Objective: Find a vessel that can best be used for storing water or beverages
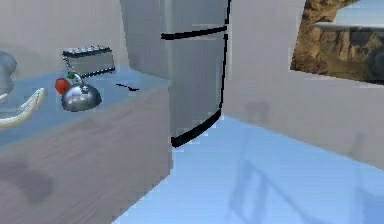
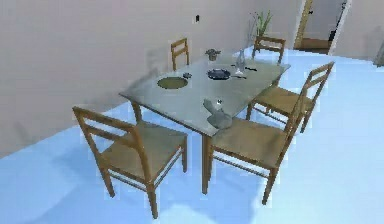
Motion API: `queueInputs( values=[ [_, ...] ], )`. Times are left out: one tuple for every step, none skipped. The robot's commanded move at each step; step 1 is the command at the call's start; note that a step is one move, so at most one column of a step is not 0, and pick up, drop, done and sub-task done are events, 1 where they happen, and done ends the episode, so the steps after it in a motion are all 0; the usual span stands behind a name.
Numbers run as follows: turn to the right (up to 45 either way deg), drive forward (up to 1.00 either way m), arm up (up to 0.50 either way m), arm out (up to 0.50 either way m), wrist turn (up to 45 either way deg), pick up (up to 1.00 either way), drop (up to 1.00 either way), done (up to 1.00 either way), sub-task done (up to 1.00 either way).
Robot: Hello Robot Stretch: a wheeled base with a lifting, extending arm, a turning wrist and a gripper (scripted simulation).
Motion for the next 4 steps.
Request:
queueInputs(
  values=[
    [0.0, 0.4, 0.0, 0.0, 0.0, 0.0, 0.0, 0.0, 0.0],
    [33.0, 0.0, 0.0, 0.0, 0.0, 0.0, 0.0, 0.0, 0.0],
    [0.0, 0.15, 0.0, 0.0, 0.0, 0.0, 0.0, 0.0, 0.0],
    [24.0, 0.0, 0.0, 0.0, 0.0, 0.0, 0.0, 0.0, 0.0]
  ],
)
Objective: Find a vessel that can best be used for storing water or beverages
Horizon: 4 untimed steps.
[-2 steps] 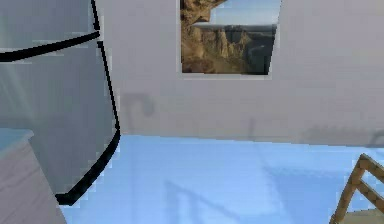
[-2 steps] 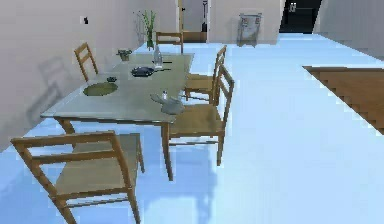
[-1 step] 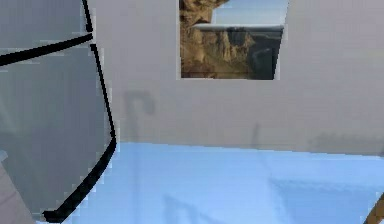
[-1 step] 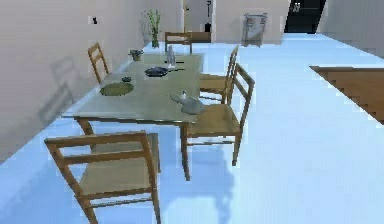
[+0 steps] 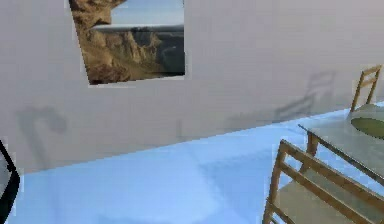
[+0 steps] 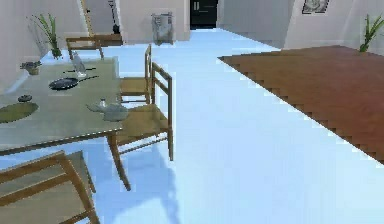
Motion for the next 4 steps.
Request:
queueInputs(
  values=[
    [0.0, 0.9, 0.0, 0.0, 0.0, 0.0, 0.0, 0.0, 0.0],
    [30.0, 0.0, 0.0, 0.0, 0.0, 0.0, 0.0, 0.0, 0.0],
    [0.0, 1.0, 0.0, 0.0, 0.0, 0.0, 0.0, 0.0, 0.0],
    [45.0, 0.0, 0.0, 0.0, 0.0, 0.0, 0.0, 0.0, 0.0]
  ],
)
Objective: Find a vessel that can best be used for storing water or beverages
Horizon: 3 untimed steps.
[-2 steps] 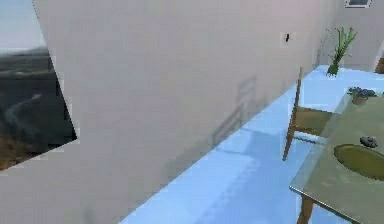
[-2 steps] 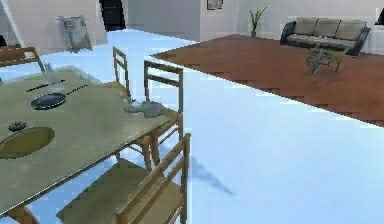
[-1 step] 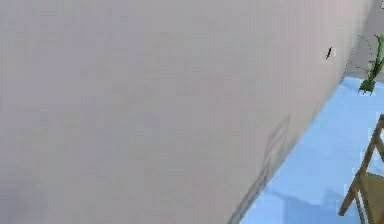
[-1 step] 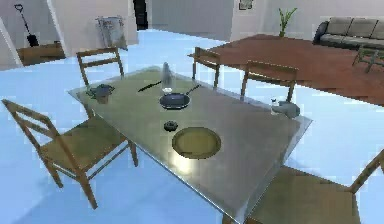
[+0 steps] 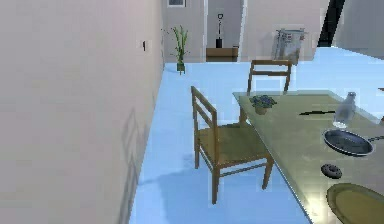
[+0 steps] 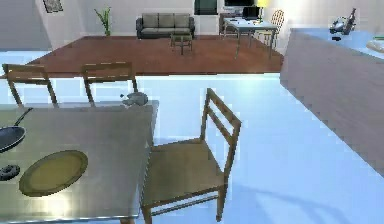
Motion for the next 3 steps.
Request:
queueInputs(
  values=[
    [6.0, 0.0, 0.0, 0.0, 0.0, 0.0, 0.0, 0.0, 0.0],
    [0.0, 0.75, 0.0, 0.0, 0.0, 0.0, 0.0, 0.0, 0.0],
    [45.0, 0.0, 0.0, 0.0, 0.0, 0.0, 0.0, 0.0, 0.0]
  ],
)
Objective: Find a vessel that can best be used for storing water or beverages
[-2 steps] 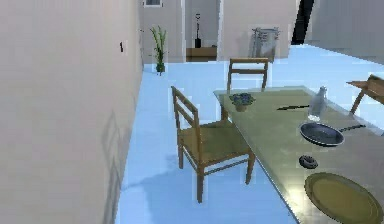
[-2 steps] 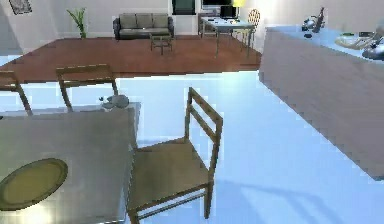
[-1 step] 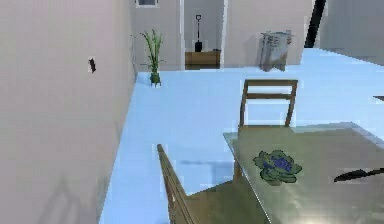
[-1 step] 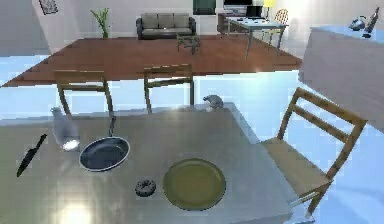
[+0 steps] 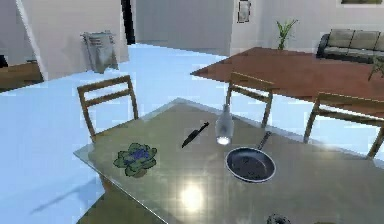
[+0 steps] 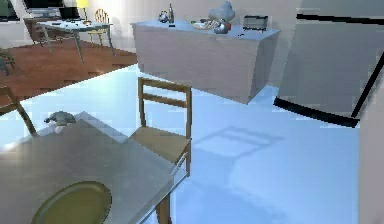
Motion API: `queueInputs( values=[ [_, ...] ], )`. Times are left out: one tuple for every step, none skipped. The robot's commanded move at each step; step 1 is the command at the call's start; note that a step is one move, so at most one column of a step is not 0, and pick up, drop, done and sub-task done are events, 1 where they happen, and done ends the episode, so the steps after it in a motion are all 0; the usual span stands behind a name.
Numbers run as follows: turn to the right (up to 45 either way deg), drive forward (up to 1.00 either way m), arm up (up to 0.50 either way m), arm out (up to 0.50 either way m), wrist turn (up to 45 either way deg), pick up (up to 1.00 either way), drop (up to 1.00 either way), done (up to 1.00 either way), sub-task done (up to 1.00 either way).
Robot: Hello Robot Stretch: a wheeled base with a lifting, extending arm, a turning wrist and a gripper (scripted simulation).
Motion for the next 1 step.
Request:
queueInputs(
  values=[
    [9.0, 0.0, 0.0, 0.0, 0.0, 0.0, 0.0, 0.0, 0.0]
  ],
)
